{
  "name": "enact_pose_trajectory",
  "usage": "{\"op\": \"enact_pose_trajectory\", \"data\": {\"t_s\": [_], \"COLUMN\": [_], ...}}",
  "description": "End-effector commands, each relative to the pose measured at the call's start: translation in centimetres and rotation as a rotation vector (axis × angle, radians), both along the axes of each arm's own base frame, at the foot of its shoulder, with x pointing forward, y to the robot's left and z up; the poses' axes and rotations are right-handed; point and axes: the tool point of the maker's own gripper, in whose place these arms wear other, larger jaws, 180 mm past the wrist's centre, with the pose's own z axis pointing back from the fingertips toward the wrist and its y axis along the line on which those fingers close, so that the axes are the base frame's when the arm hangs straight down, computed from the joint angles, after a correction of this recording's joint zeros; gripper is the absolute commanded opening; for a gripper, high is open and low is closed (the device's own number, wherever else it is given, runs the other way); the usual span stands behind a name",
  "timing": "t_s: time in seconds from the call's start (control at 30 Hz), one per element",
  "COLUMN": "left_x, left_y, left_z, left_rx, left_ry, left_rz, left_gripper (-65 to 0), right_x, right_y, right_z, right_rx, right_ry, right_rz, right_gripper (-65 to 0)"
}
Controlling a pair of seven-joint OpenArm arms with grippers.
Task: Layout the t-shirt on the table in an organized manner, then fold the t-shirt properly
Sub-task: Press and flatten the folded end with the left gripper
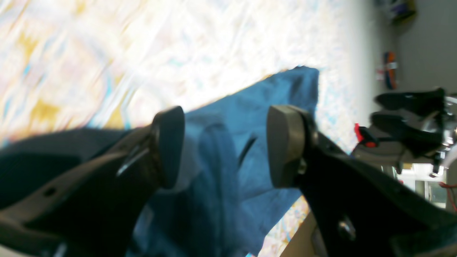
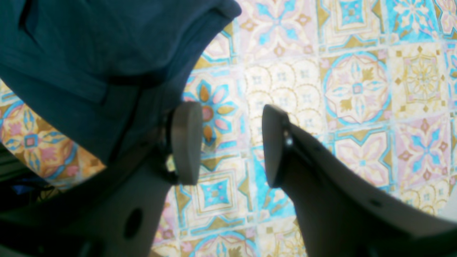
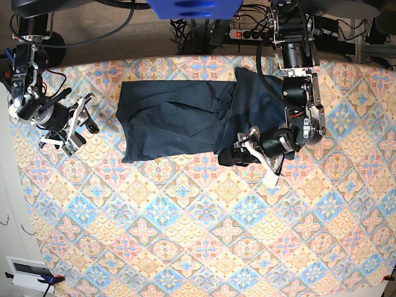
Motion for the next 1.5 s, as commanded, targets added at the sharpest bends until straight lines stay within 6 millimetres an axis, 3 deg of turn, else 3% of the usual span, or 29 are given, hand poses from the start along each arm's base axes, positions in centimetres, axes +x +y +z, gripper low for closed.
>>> {"op": "enact_pose_trajectory", "data": {"t_s": [0.0,0.17,0.4,0.7,0.9,1.0,1.1,1.23,1.33,1.47], "left_x": [0.8,-0.8,-6.1,-7.7,-8.9,-9.1,-9.2,-8.9,-8.6,-7.1], "left_y": [0.8,2.5,3.2,-0.2,-3.1,-3.6,-3.9,-4.1,-4.0,-2.7], "left_z": [1.3,1.7,1.5,-0.3,-2.7,-3.7,-4.3,-4.4,-4.1,-1.7], "left_rx": [-0.009,-0.043,0.022,0.066,0.195,0.259,0.288,0.275,0.264,0.239], "left_ry": [-0.045,-0.032,-0.019,0.02,0.05,0.073,0.115,0.127,0.139,0.061], "left_rz": [0.02,0.008,-0.052,-0.136,-0.216,-0.217,-0.187,-0.141,-0.107,-0.017], "left_gripper": [-29.0,-29.0,-29.0,-28.4,-28.9,-29.2,-37.9,-64.2,-65.0,-65.0], "right_x": [0.8,0.8,0.7,0.6,0.6,0.6,0.7,0.7,0.9,0.9], "right_y": [-0.2,-0.2,-0.1,0.6,0.6,0.5,0.5,0.4,0.4,0.4], "right_z": [1.5,1.4,1.3,1.0,1.0,1.1,1.1,1.2,1.3,1.3], "right_rx": [-0.001,-0.001,0.002,0.025,0.025,0.025,0.024,0.024,0.024,0.024], "right_ry": [-0.046,-0.045,-0.042,-0.04,-0.04,-0.041,-0.043,-0.045,-0.05,-0.051], "right_rz": [0.007,0.007,0.01,0.006,0.006,0.005,0.002,0.001,0.001,0.0], "right_gripper": [-38.7,-38.7,-38.7,-38.7,-38.7,-38.7,-38.7,-38.7,-38.7,-38.7]}}
